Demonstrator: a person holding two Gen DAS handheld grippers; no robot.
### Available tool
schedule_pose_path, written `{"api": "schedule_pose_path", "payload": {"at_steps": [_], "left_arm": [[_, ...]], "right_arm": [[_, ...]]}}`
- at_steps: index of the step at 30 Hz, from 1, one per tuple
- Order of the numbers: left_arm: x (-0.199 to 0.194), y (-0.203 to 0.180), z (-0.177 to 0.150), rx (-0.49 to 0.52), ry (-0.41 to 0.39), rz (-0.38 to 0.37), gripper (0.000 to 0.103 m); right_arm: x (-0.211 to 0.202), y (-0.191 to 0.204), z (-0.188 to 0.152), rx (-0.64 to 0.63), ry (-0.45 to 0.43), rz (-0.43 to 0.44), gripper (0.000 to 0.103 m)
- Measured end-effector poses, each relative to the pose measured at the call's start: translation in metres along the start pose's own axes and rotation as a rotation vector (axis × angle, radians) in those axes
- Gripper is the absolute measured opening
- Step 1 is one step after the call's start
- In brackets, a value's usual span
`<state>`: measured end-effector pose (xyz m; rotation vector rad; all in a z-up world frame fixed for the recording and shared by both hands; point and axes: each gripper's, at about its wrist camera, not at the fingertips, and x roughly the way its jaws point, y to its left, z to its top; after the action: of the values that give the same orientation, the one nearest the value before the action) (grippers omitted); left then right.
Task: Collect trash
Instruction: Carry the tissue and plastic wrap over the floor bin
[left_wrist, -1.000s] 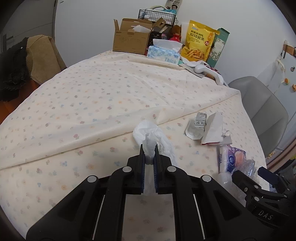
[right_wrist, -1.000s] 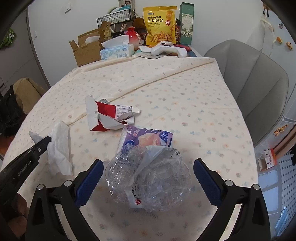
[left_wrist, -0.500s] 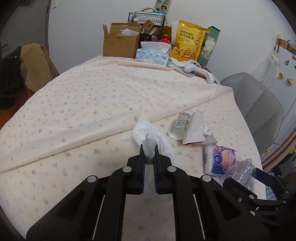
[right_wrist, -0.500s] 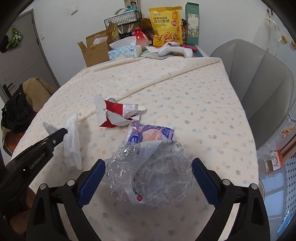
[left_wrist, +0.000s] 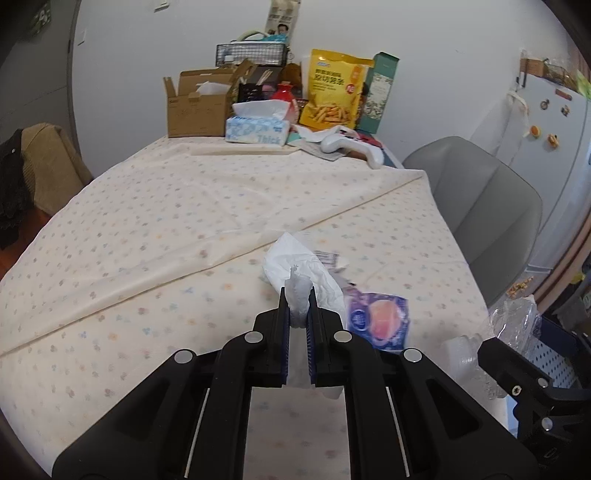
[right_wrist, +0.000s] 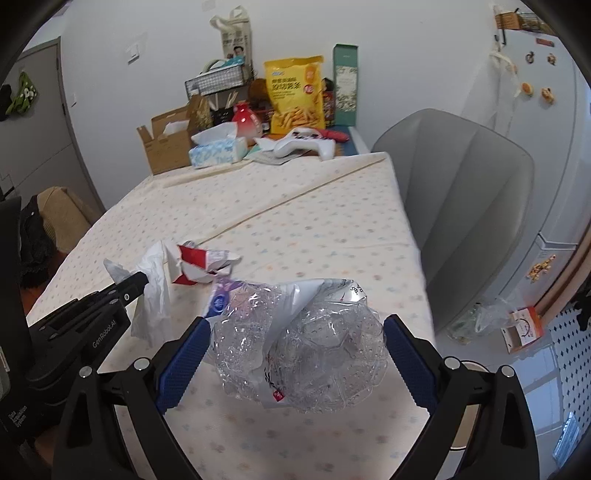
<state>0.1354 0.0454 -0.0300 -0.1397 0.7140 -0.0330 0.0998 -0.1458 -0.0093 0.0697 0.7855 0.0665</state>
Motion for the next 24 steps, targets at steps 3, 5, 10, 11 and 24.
{"api": "schedule_pose_path", "payload": {"at_steps": [3, 5, 10, 11, 24], "left_arm": [[-0.004, -0.019, 0.0, 0.028, -0.007, -0.017, 0.008], [-0.007, -0.035, 0.0, 0.051, -0.011, -0.03, 0.008], [-0.013, -0.075, -0.001, 0.106, -0.017, -0.065, 0.008], [-0.014, -0.083, -0.002, 0.117, -0.018, -0.071, 0.008], [-0.011, -0.187, -0.016, 0.249, 0.001, -0.122, 0.008]], "right_arm": [[-0.012, -0.017, 0.0, 0.023, -0.023, -0.025, 0.092], [-0.021, -0.03, 0.0, 0.038, -0.041, -0.044, 0.092], [-0.04, -0.062, -0.002, 0.078, -0.079, -0.087, 0.092], [-0.045, -0.07, -0.003, 0.087, -0.086, -0.097, 0.092], [-0.07, -0.171, -0.027, 0.229, -0.109, -0.169, 0.092]]}}
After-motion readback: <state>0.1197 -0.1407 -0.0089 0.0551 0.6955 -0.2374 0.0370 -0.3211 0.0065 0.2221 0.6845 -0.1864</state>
